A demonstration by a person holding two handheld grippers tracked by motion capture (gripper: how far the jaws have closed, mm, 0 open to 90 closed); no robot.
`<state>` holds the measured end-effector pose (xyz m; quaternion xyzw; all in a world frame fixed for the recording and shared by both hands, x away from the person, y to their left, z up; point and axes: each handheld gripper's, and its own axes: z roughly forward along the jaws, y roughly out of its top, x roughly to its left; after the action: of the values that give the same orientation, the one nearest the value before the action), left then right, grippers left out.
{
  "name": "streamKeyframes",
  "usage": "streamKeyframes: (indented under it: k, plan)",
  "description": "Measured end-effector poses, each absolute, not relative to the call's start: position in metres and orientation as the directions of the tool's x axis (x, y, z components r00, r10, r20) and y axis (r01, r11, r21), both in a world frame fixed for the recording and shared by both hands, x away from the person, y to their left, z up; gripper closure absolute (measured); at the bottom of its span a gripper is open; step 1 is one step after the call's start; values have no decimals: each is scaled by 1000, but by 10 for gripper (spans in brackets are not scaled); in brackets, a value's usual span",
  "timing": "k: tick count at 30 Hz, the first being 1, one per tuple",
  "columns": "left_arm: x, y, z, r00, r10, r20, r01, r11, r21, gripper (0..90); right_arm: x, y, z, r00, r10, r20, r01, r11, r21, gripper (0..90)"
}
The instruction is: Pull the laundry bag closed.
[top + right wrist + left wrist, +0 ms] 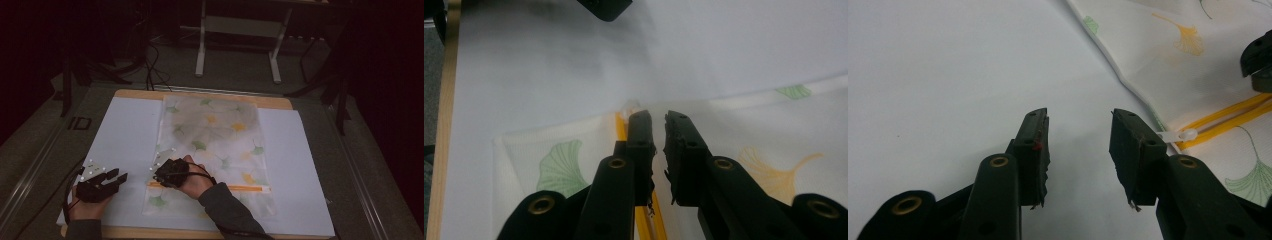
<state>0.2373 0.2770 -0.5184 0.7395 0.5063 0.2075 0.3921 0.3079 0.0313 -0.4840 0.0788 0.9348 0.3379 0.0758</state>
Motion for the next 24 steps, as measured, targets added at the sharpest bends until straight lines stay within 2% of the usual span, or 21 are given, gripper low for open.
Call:
streamKeyframes:
  k: [10, 24]
  plan:
    - [237, 280, -518, 392, 915, -95, 583, -167, 795, 596, 306, 48, -493, -981, 176, -84, 83, 768, 635, 849]
    - [236, 282, -517, 388, 917, -93, 582, -165, 797, 595, 307, 73, -506, -985, 163, -47, 103, 796, 596, 783]
